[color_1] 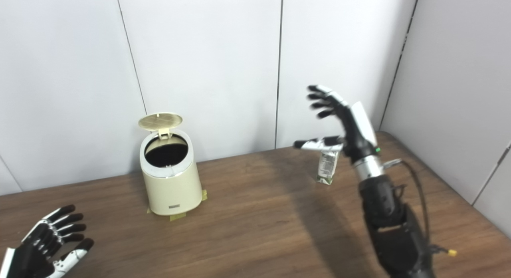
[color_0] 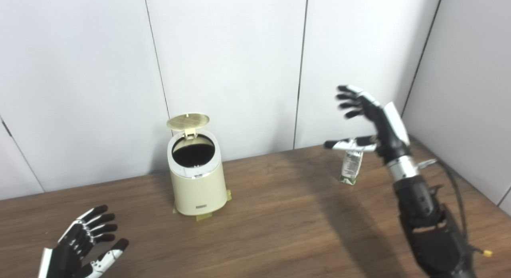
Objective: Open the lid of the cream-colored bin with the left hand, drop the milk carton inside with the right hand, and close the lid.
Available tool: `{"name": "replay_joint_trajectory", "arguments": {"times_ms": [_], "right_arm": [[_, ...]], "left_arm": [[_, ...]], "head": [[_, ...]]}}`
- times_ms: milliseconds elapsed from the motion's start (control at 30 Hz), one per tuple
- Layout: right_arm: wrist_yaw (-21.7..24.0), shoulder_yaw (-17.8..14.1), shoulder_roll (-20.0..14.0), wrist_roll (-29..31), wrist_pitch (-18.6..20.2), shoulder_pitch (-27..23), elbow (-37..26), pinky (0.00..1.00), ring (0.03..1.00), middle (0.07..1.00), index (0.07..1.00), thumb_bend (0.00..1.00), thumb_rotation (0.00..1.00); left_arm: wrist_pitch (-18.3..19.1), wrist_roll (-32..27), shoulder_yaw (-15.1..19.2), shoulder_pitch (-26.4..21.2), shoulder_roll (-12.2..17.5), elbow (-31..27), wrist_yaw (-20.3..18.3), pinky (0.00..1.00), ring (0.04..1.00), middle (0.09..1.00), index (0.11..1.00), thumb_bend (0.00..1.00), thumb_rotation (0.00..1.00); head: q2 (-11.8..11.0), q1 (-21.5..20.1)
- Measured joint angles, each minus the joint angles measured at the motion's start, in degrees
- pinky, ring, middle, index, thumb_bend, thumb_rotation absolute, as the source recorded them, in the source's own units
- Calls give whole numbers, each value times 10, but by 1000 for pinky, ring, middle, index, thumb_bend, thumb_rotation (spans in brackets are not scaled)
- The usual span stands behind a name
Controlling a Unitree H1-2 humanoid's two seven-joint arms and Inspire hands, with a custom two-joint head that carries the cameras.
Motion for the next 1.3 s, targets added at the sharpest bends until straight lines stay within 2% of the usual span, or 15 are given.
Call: {"name": "replay_joint_trajectory", "arguments": {"times_ms": [100,267,333,433,533,633,733,800,900,933,1000,1067,1133,1200,1300], "right_arm": [[12,1,-17,0,13,-1,10,700,808,852,843,801,194],[23,-2,-45,6,33,-14,45,737,850,885,859,797,217],[31,-7,-54,22,45,-22,66,760,868,895,872,833,256],[47,-12,-62,50,58,-31,87,789,892,913,889,838,235],[64,-11,-65,72,58,-38,118,789,893,914,907,838,233],[80,-9,-73,88,57,-40,162,788,894,926,934,888,264],[88,-7,-74,97,55,-40,189,808,897,929,941,878,243],[89,-5,-73,105,55,-40,204,831,905,939,949,858,184],[95,-5,-69,124,54,-42,225,871,925,950,961,828,153],[100,-5,-67,131,54,-41,229,877,928,953,964,823,149],[106,-3,-64,141,46,-44,245,878,924,945,955,885,203],[106,-1,-62,146,41,-46,262,863,911,934,950,910,209],[105,0,-54,146,40,-46,271,835,890,916,940,906,202],[105,3,-46,147,39,-46,274,839,899,933,944,859,162],[107,10,-40,149,39,-48,285,889,927,954,959,834,161]], "left_arm": [[-7,0,1,-4,3,7,-1,589,662,725,764,661,108],[-8,0,4,-4,7,10,-2,581,662,722,767,651,133],[-9,-2,4,-5,8,10,-5,581,665,728,772,641,115],[-11,-1,3,-5,9,10,-12,571,662,729,776,635,134],[-11,0,3,-5,9,10,-15,586,661,725,765,657,119],[-10,2,4,-5,9,10,-14,580,657,722,764,659,136],[-9,8,4,-5,10,10,-14,587,660,723,765,642,94],[-9,6,4,-5,10,9,-15,580,657,721,766,641,79],[-8,5,4,-4,10,7,-16,586,655,720,765,640,58],[-8,5,4,-4,10,7,-17,587,655,719,765,641,55],[-7,5,4,-3,10,5,-18,584,652,716,762,639,49],[-5,6,4,0,10,1,-19,584,648,711,759,638,50],[-3,7,5,2,11,-1,-19,584,644,705,755,636,48],[0,8,4,3,11,-2,-19,573,643,704,753,633,39],[8,8,4,5,11,-9,-20,590,654,710,756,627,36]], "head": [[-1,-4],[-2,-10],[-2,-9],[-2,-10],[-2,-10],[2,-8],[3,-7],[3,-7],[5,-8],[5,-8],[6,-7],[6,-7],[9,-6],[11,-5],[12,-4]]}}
